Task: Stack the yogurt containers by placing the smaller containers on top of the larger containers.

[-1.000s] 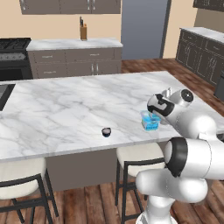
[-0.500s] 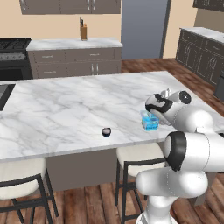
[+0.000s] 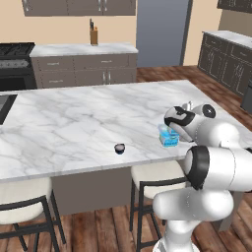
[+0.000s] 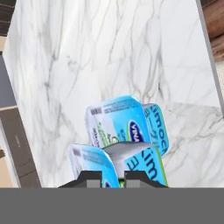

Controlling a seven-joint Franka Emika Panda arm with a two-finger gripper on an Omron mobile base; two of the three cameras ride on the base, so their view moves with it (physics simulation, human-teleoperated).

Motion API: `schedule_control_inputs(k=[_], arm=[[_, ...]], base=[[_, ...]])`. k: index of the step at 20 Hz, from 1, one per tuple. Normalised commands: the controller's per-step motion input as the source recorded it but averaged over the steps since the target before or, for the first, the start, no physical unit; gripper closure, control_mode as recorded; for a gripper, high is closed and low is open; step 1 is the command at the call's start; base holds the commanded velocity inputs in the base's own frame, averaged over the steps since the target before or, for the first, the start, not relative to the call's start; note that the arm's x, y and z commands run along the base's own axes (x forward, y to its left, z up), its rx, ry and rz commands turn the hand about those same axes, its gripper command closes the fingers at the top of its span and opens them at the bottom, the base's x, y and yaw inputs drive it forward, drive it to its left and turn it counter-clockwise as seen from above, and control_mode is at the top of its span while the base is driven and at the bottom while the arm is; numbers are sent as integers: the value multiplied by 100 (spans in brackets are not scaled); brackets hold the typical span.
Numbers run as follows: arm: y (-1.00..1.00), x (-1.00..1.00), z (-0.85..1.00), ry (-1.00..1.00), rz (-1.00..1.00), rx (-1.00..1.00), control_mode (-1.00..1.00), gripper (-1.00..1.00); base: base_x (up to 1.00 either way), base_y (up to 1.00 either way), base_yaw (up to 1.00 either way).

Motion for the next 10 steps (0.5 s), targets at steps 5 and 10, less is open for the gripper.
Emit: schedule_control_inputs(k=[5,10], arm=[[-1,1,-8,0,0,-1,-100,100],[0,9,-7,0,0,0,-100,100]], base=[[0,0,0],[0,0,0]])
